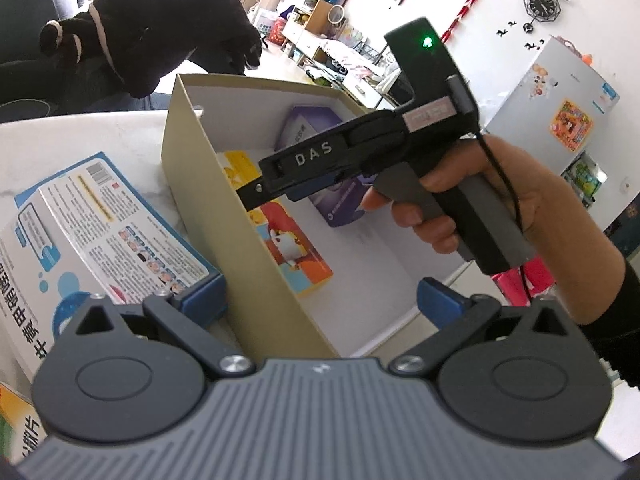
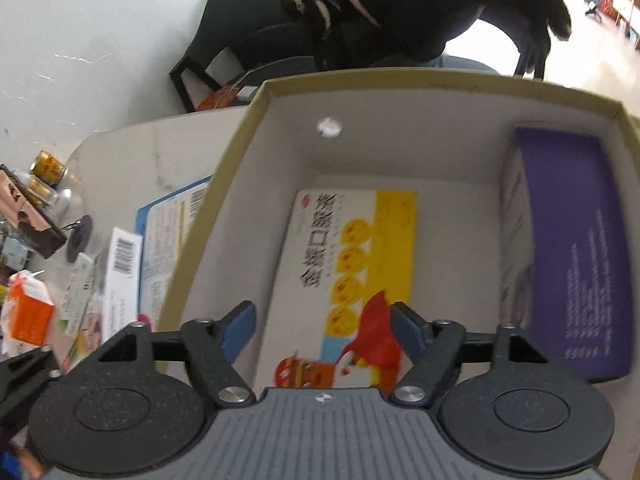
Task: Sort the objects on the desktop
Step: 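Raise the right tool above the beige box, then lower the right tool into the beige box beside the yellow box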
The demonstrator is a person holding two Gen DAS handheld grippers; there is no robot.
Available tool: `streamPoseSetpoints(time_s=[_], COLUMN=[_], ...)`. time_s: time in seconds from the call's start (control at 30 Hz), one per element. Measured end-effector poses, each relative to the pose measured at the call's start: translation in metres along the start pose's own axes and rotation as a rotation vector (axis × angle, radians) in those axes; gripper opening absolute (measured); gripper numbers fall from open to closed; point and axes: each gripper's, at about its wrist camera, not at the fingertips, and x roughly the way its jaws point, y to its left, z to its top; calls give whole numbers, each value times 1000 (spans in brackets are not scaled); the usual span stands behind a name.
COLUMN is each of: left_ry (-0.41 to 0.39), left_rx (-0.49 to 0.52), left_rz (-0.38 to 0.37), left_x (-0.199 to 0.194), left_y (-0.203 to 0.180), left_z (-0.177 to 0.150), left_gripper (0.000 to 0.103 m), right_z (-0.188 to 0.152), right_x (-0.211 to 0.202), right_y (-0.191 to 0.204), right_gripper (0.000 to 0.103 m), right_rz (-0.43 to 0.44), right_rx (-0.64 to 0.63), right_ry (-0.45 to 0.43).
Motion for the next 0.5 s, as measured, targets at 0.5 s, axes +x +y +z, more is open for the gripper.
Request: streamPoseSetpoints(time_s=[0.5], left_ry=[-12], left_rx=[-24], left_rz=[-8], left_x=[-4], left_y=[4], left_z=[-4], left_gripper=[103], right_z=[-10], right_x=[9], right_y=[7], right_gripper=[98], right_rz=[-82], right_rx=[-78], right_ry=[32])
